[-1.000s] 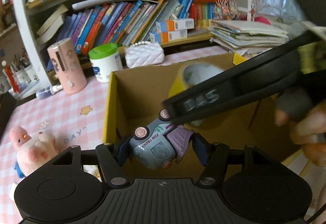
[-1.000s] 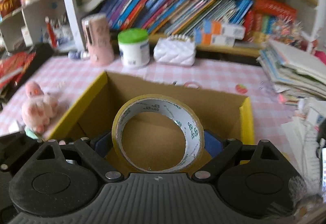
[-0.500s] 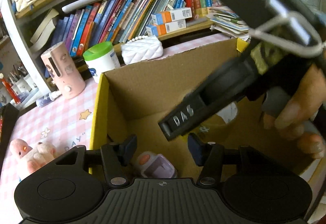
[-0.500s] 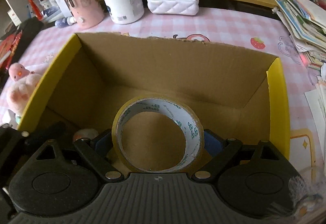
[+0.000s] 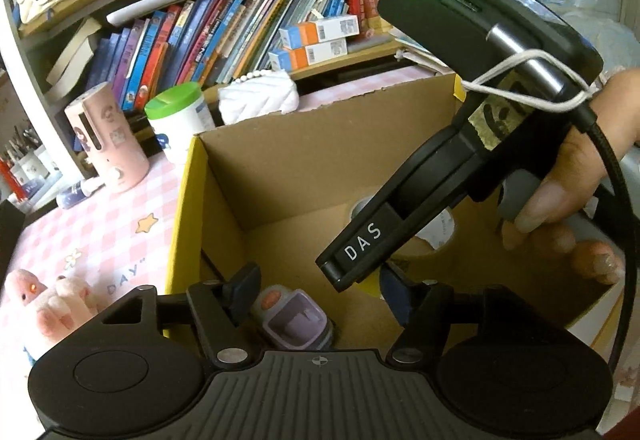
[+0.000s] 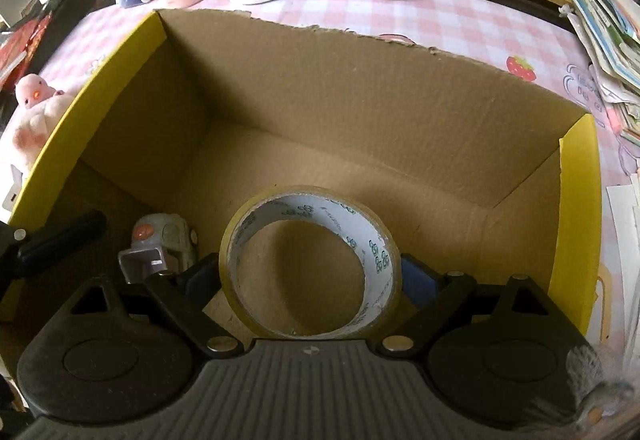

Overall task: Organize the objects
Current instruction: 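Lower the tape roll and toy truck into the box and open both tools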

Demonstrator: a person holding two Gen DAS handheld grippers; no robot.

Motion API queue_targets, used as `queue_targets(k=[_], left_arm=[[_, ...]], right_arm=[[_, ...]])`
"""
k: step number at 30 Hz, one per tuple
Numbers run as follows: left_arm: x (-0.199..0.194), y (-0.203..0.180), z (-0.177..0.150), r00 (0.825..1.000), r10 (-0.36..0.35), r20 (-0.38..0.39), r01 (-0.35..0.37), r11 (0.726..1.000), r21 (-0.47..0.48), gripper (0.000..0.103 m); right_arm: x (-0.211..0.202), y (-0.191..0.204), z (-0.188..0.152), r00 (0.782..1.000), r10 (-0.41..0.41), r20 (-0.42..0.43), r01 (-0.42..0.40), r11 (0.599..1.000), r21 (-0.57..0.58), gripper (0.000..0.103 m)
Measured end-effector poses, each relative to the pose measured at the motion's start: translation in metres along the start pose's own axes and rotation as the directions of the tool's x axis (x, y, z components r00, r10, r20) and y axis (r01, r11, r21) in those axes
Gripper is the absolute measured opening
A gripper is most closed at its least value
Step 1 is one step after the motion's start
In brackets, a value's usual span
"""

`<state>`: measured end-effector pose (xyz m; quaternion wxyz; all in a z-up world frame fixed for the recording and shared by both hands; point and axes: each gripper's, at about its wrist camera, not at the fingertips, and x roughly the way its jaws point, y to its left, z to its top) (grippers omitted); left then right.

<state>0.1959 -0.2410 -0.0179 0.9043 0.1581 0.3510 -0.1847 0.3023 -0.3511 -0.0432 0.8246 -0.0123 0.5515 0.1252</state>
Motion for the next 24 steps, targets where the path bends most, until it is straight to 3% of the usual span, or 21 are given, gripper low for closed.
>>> queue_targets(k=[5,10,13,17,24], left_arm=[[-0.013,0.006,-0.001,0.998,0.025,0.052,-0.022,0.999,-0.043,0.083],[-0.038,0.015,-0.001,0.991,0.05,0.124,-0.04,0.996,-0.083,0.086],[-0.056,0.021,-0.004,0.983,0.075,0.166,-0.057,0.992,-0.112,0.089],[-0.079,0.029,-0.014,0.973,0.086,0.213,-0.051,0.985,-0.163,0.091],[-0.104,0.032,-0.041,0.969,0.08,0.234,-0.034,0.981,-0.192,0.091]], right_arm=[[-0.012,0.002,-0.006,0.998,-0.006,0.058,0.006,1.0,-0.006,0.095],[-0.038,0.009,-0.009,0.987,-0.004,0.158,0.004,1.0,-0.003,0.099],[-0.059,0.014,-0.016,0.968,-0.026,0.249,0.021,1.0,0.022,0.099],[-0.087,0.027,-0.037,0.921,-0.084,0.381,0.076,0.996,0.038,0.099],[-0.127,0.049,-0.09,0.805,-0.222,0.55,0.19,0.975,0.116,0.099]])
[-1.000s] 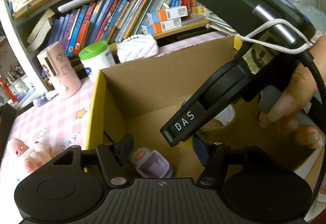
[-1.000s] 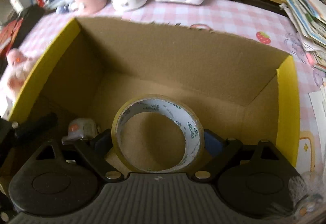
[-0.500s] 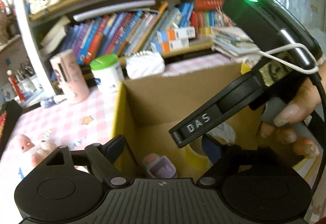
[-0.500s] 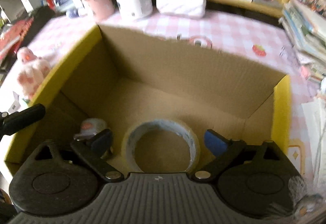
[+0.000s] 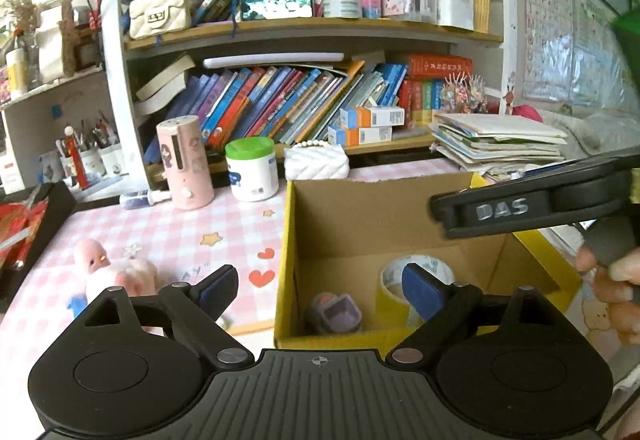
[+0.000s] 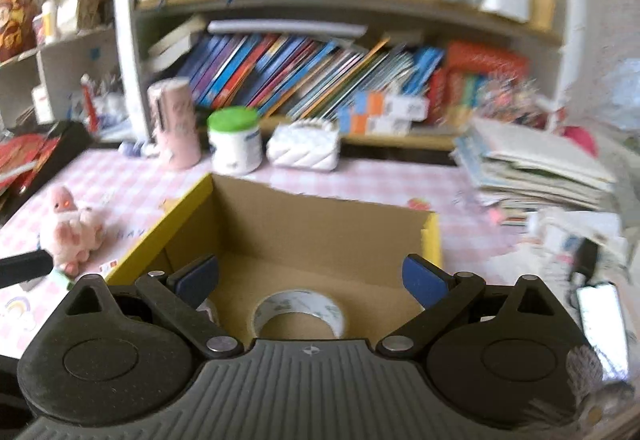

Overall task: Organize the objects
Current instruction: 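Lower the tape roll and toy truck into the box and open both tools, then withdraw both tools from the box toward the remaining items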

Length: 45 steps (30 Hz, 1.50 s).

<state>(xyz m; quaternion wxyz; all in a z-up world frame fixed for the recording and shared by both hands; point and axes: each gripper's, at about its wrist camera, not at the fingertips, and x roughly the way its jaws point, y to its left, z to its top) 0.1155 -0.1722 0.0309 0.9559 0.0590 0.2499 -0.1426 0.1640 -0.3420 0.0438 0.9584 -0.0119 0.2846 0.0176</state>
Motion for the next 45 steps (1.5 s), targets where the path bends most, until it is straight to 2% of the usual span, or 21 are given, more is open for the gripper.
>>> queue_targets(k=[7,14,19,29,38,45], left_arm=[[-0.03,0.012,-0.02,1.0,-0.012,0.012,0.012,1.0,-0.015,0.092],[-0.052,0.028,-0.043,1.0,-0.006,-0.03,0.005,1.0,-0.023,0.096],[-0.061,0.042,-0.063,0.994,0.016,-0.105,-0.019,0.999,-0.028,0.096],[-0.081,0.067,-0.095,0.979,0.03,-0.203,-0.037,0.999,-0.033,0.096],[-0.094,0.086,-0.115,0.966,0.033,-0.258,-0.041,0.999,-0.025,0.096],[-0.103,0.101,-0.124,0.961,0.047,-0.273,-0.057,0.998,-0.03,0.096]], right_arm=[[-0.05,0.009,-0.035,0.987,-0.147,0.072,0.141,0.987,0.078,0.099],[-0.076,0.033,-0.069,0.98,-0.198,0.011,0.195,0.974,0.111,0.099],[-0.081,0.056,-0.096,0.98,-0.167,-0.107,0.179,0.977,0.117,0.099],[-0.09,0.093,-0.128,0.97,-0.109,-0.217,0.138,0.983,0.124,0.098],[-0.092,0.125,-0.146,0.957,-0.055,-0.285,0.093,0.988,0.12,0.092],[-0.094,0.146,-0.152,0.954,-0.031,-0.299,0.067,0.992,0.111,0.088]])
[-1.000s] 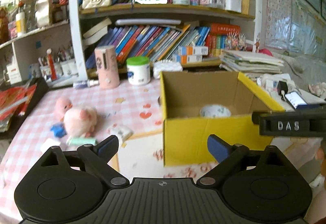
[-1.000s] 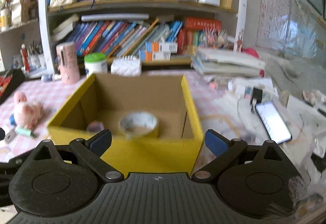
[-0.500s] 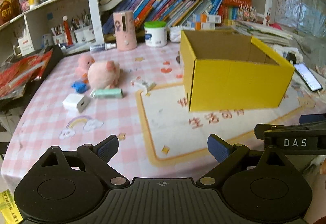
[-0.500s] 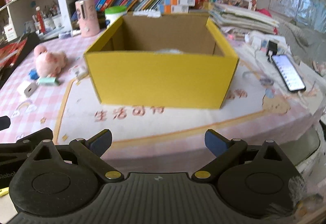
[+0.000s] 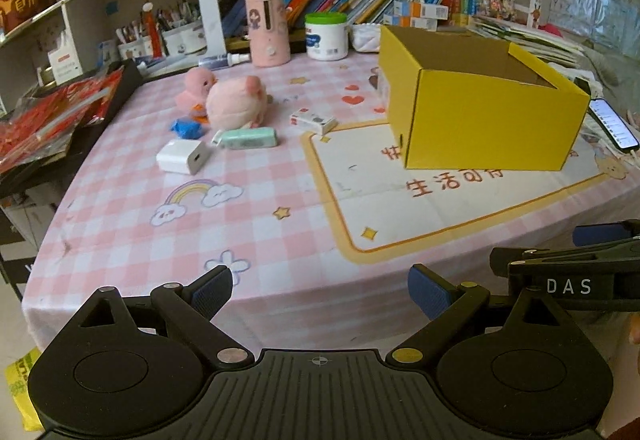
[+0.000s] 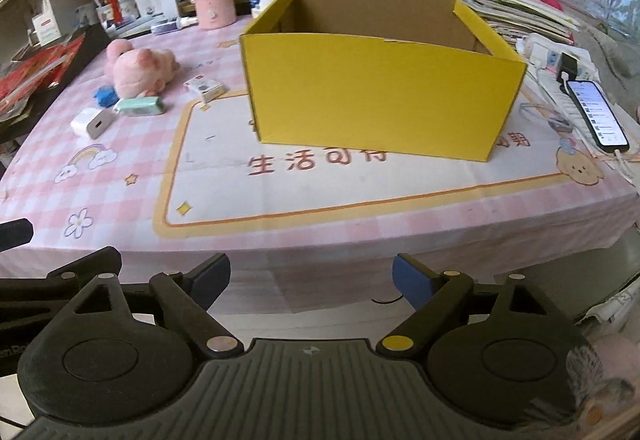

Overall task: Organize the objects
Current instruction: 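Withdraw both tools from the box toward the remaining items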

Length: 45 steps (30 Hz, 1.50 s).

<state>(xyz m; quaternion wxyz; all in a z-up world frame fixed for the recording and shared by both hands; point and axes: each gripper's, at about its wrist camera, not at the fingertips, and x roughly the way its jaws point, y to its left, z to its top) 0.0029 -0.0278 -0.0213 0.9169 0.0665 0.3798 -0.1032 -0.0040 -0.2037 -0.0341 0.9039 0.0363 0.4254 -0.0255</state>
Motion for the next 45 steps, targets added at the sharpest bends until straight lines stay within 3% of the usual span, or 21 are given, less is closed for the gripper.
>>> queue_targets(k=[17,29,35,45], left_arm=[[-0.017,0.054,-0.013,0.997,0.081,0.016,-0.079,0.992,-0.098,0.096],[-0.009,0.078,-0.014,0.992,0.128,-0.008,-0.128,0.979,-0.159,0.096],[0.001,0.086,0.001,0.991,0.137,0.014,-0.133,0.979,-0.154,0.096],[0.031,0.103,0.034,0.986,0.164,0.028,-0.155,0.966,-0.208,0.096]], right_arm=[[0.0,0.058,0.004,0.997,0.083,-0.009,-0.083,0.992,-0.098,0.084],[0.016,0.085,0.016,0.989,0.145,-0.038,-0.15,0.977,-0.15,0.083],[0.029,0.091,0.036,0.986,0.164,-0.018,-0.165,0.975,-0.146,0.077],[0.051,0.105,0.09,0.972,0.221,0.075,-0.204,0.962,-0.183,0.075]])
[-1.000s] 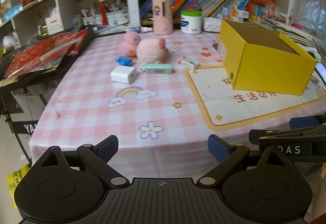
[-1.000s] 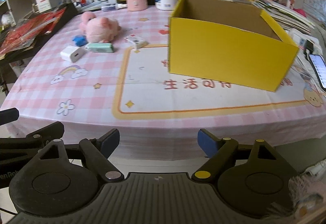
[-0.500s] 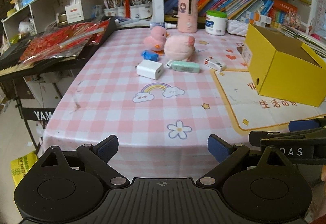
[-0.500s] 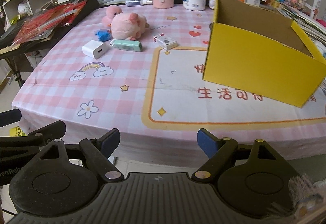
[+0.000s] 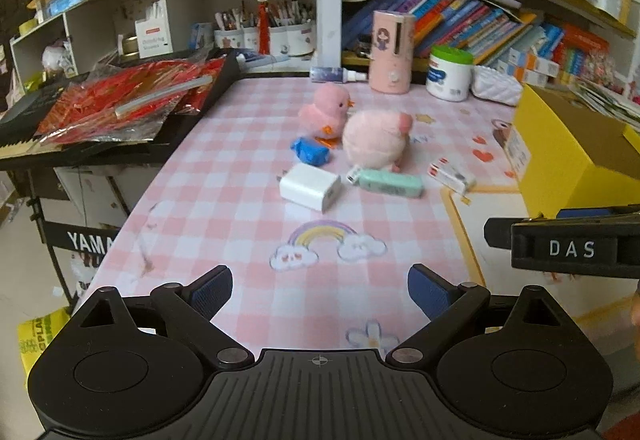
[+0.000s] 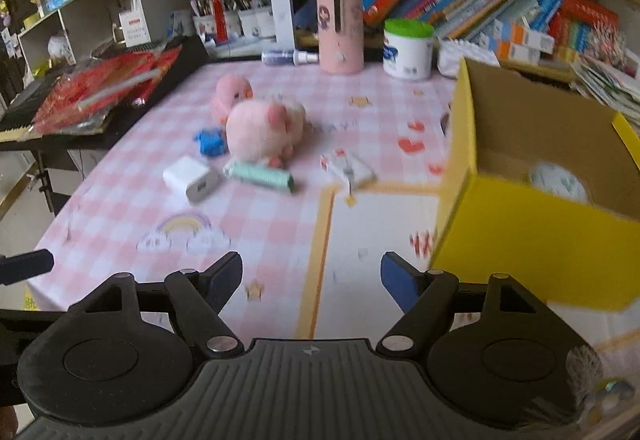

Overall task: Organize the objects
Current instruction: 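Withdraw both tools from the box toward the remaining items, then grasp the small white card box with the right tool while the left tool grasps the white charger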

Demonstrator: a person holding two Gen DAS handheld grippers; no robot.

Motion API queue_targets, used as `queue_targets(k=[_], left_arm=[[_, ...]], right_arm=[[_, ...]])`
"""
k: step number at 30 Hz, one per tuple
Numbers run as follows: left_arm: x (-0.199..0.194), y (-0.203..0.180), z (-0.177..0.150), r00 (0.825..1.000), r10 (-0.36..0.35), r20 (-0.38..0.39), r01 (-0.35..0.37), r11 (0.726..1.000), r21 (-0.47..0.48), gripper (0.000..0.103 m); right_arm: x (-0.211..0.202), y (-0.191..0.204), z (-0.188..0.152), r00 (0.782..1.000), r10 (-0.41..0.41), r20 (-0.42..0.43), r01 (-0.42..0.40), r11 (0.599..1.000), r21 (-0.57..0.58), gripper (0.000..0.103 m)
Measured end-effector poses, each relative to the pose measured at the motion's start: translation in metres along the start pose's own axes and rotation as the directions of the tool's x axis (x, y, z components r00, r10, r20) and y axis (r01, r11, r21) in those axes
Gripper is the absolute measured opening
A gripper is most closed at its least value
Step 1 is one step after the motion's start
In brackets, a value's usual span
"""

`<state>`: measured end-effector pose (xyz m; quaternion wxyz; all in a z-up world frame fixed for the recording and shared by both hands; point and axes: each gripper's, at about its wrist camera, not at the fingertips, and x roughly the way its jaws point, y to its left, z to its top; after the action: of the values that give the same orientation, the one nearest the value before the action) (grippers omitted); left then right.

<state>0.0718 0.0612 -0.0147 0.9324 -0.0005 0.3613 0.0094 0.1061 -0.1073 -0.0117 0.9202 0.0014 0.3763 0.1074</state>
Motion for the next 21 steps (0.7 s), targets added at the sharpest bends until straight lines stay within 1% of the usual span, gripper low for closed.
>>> queue_targets(k=[1,3,6,8,11,14,17,21], left_arm=[[0.004,0.0,0.003,1.0,0.004,-0.002,-0.004,1.0,-0.007,0.096],[0.012,0.001,0.01,1.0,0.012,-0.003,-0.012,1.0,-0.018,0.096],[0.023,0.001,0.019,1.0,0.027,0.004,-0.027,0.999,-0.027,0.096],[0.03,0.0,0.026,0.999,0.039,0.006,-0.039,0.999,-0.029,0.096],[0.043,-0.001,0.036,0.999,0.053,0.002,-0.053,0.998,-0.025,0.096],[0.057,0.0,0.046,0.998,0.065,0.004,-0.064,0.998,-0.023,0.096],[0.074,0.001,0.056,0.997,0.082,0.005,-0.082,0.996,-0.023,0.095],[0.101,0.002,0.065,0.996,0.091,-0.022,-0.091,0.996,-0.012,0.095]], right_arm=[[0.004,-0.001,0.005,1.0,0.004,0.004,-0.004,1.0,-0.004,0.074],[0.013,-0.002,0.013,1.0,0.015,0.005,-0.015,1.0,-0.009,0.066],[0.029,-0.006,0.024,1.0,0.024,-0.015,-0.024,1.0,-0.01,0.061],[0.04,-0.008,0.031,1.0,0.02,-0.022,-0.021,1.0,-0.008,0.06],[0.054,-0.011,0.044,1.0,0.017,-0.007,-0.017,1.0,-0.011,0.06],[0.071,-0.012,0.056,1.0,0.005,0.008,-0.005,1.0,-0.013,0.058],[0.093,-0.015,0.07,1.0,-0.011,-0.01,0.011,1.0,-0.011,0.057],[0.122,-0.02,0.082,0.998,-0.038,-0.05,0.038,0.999,-0.007,0.057]])
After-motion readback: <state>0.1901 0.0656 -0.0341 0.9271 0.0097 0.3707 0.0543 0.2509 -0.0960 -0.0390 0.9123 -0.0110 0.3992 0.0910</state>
